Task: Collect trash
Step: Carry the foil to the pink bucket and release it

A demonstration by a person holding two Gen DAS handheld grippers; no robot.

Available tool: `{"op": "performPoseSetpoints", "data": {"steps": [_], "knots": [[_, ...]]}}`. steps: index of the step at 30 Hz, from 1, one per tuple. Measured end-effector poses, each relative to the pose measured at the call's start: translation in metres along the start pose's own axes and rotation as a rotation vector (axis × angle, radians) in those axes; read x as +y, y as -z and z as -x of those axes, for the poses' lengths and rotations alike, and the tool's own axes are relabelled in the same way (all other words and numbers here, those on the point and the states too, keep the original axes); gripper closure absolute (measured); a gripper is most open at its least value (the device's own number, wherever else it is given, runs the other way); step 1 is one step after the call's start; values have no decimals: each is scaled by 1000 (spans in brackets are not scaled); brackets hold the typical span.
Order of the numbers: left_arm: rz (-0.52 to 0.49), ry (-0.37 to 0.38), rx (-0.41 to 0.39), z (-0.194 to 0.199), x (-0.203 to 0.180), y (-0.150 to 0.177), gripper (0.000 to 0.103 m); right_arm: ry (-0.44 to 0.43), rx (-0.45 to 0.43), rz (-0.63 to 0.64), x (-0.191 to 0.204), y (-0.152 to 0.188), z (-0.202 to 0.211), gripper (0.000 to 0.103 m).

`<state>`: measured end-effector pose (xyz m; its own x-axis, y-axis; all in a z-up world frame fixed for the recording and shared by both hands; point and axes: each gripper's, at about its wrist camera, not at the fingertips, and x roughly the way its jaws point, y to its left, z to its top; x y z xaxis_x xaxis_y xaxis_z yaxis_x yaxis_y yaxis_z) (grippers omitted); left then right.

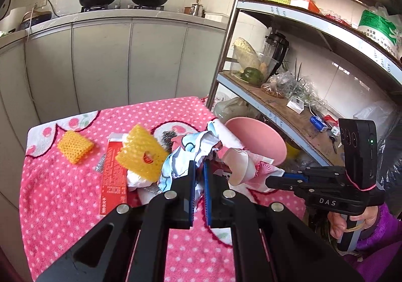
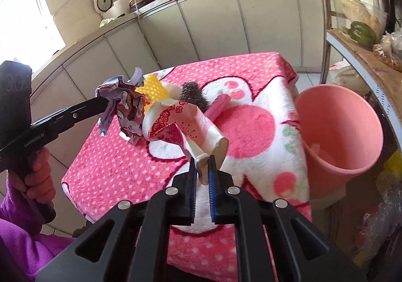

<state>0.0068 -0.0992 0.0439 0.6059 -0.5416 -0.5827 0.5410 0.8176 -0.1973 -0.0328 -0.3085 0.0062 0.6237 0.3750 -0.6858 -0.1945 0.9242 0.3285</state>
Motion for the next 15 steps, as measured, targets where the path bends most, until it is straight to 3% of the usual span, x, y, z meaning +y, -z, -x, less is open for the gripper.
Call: {"op": "performPoseSetpoints", "data": {"steps": [8, 15], "knots": [[-104, 107, -10, -42, -55, -33, 98, 144, -82, -114, -54, 2, 34, 94], [-90, 192, 9, -89, -87, -54, 98, 245, -124, -209, -97, 8, 52, 94]]}}
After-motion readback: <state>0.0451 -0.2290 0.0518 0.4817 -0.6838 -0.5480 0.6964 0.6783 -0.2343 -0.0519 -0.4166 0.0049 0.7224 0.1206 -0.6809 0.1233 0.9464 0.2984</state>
